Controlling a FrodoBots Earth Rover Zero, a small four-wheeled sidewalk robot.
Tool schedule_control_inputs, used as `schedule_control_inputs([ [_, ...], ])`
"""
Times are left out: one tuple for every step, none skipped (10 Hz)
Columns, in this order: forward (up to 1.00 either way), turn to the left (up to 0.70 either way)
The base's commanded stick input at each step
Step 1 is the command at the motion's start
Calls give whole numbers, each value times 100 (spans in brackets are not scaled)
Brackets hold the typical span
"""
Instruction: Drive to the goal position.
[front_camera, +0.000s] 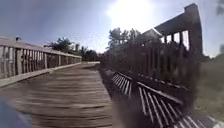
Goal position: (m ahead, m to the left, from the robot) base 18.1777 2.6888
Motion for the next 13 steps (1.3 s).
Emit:
schedule_control_inputs([
  [70, 35],
  [70, 35],
  [70, 35],
  [70, 35],
  [70, 35],
  [70, 35],
  [70, 35],
  [70, 35],
  [70, 35],
  [70, 11],
  [70, 0],
  [70, 0],
  [70, 0],
])
